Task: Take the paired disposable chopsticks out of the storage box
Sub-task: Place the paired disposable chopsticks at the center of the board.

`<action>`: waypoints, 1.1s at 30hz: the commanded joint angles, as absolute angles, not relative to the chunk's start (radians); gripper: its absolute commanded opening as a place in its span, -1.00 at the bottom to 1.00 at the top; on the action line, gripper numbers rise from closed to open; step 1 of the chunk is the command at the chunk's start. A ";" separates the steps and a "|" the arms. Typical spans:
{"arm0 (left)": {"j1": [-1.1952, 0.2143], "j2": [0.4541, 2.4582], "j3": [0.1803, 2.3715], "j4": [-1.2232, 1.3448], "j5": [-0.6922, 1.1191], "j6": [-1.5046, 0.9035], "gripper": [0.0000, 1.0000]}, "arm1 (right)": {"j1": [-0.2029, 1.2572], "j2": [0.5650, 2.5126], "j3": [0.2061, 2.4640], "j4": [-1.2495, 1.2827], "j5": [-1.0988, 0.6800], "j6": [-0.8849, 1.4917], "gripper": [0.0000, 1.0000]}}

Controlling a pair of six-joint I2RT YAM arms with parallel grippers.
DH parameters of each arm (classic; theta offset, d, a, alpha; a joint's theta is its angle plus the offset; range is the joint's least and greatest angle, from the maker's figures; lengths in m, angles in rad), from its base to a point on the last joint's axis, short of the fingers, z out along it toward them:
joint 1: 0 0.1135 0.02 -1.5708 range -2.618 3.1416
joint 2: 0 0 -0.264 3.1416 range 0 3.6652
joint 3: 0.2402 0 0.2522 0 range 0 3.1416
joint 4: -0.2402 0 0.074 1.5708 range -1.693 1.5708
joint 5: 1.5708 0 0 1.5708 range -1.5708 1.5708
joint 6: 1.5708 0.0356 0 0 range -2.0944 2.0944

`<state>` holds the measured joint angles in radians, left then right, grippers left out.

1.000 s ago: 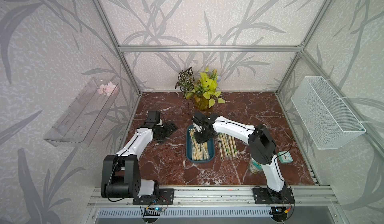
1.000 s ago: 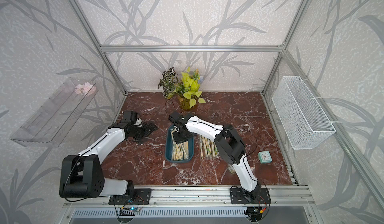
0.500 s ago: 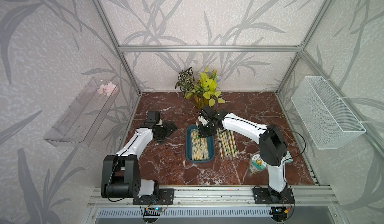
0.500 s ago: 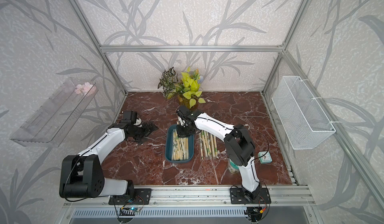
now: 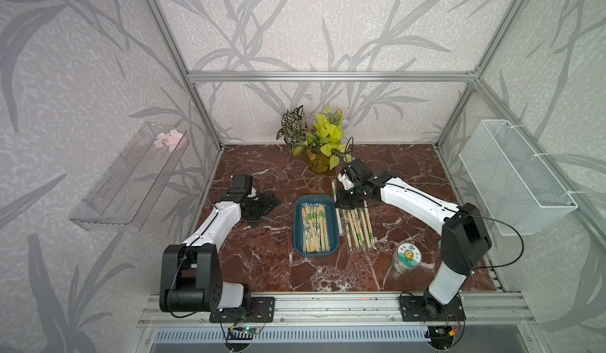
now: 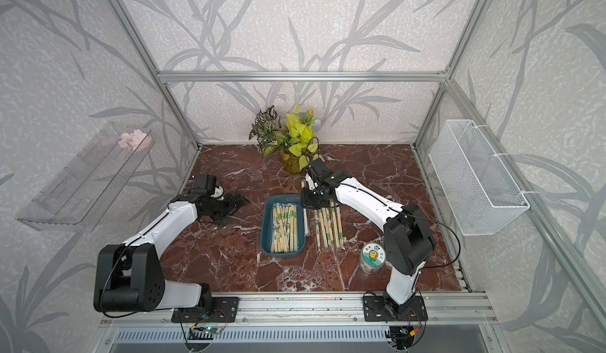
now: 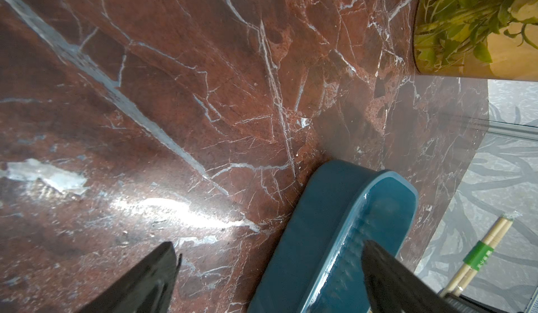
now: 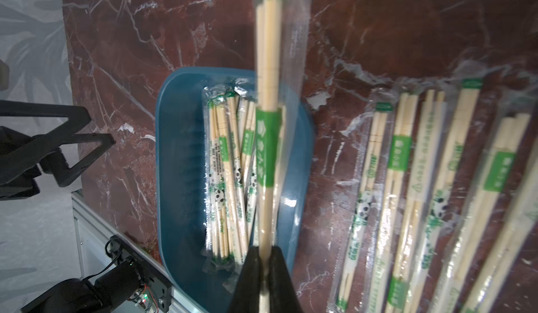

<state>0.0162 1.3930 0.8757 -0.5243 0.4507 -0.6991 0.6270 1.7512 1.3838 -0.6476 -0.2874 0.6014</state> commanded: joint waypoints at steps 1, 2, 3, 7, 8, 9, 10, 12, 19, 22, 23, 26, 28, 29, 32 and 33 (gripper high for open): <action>0.023 1.376 0.902 -0.546 0.465 -0.686 0.99 | 0.615 1.731 1.343 -0.659 -0.241 0.570 -0.90; 0.023 1.377 0.902 -0.545 0.467 -0.686 0.98 | 0.616 1.735 1.335 -0.660 -0.239 0.565 -0.91; 0.023 1.377 0.901 -0.545 0.470 -0.688 0.99 | 0.615 1.743 1.327 -0.659 -0.240 0.563 -0.90; 0.023 1.377 0.901 -0.543 0.468 -0.693 0.99 | 0.620 1.772 1.287 -0.629 -0.248 0.575 -0.90; 0.023 1.375 0.901 -0.543 0.468 -0.695 0.99 | 0.621 1.777 1.278 -0.622 -0.250 0.578 -0.90; 0.022 1.376 0.902 -0.543 0.468 -0.695 0.99 | 0.624 1.784 1.273 -0.615 -0.250 0.580 -0.90; 0.023 1.374 0.901 -0.543 0.468 -0.697 0.99 | 0.628 1.791 1.269 -0.609 -0.250 0.581 -0.90; 0.023 1.374 0.902 -0.542 0.468 -0.698 0.99 | 0.635 1.810 1.265 -0.605 -0.249 0.581 -0.90; 0.023 1.374 0.899 -0.537 0.466 -0.706 0.98 | 0.652 1.869 1.253 -0.590 -0.241 0.586 -0.82; 0.023 1.373 0.897 -0.538 0.465 -0.707 0.99 | 0.654 1.879 1.248 -0.588 -0.238 0.587 -0.68; 0.022 1.372 0.897 -0.538 0.465 -0.707 0.99 | 0.653 1.880 1.249 -0.591 -0.237 0.587 -0.58; 0.022 1.373 0.900 -0.540 0.464 -0.706 0.99 | 0.655 1.875 1.250 -0.601 -0.236 0.585 -0.40; 0.023 1.374 0.904 -0.541 0.465 -0.706 0.99 | 0.656 1.864 1.249 -0.605 -0.237 0.583 -0.37; 0.022 1.374 0.908 -0.544 0.466 -0.704 0.99 | 0.657 1.858 1.249 -0.609 -0.236 0.583 -0.36; 0.022 1.373 0.925 -0.550 0.481 -0.702 0.99 | 0.667 1.838 1.250 -0.622 -0.234 0.580 -0.36; 0.021 1.370 0.931 -0.553 0.485 -0.703 0.99 | 0.672 1.834 1.252 -0.629 -0.232 0.579 -0.36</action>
<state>0.0162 1.3926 0.8871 -0.5312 0.4686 -0.7036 0.6567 1.8732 1.2533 -0.5987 -0.2440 0.5827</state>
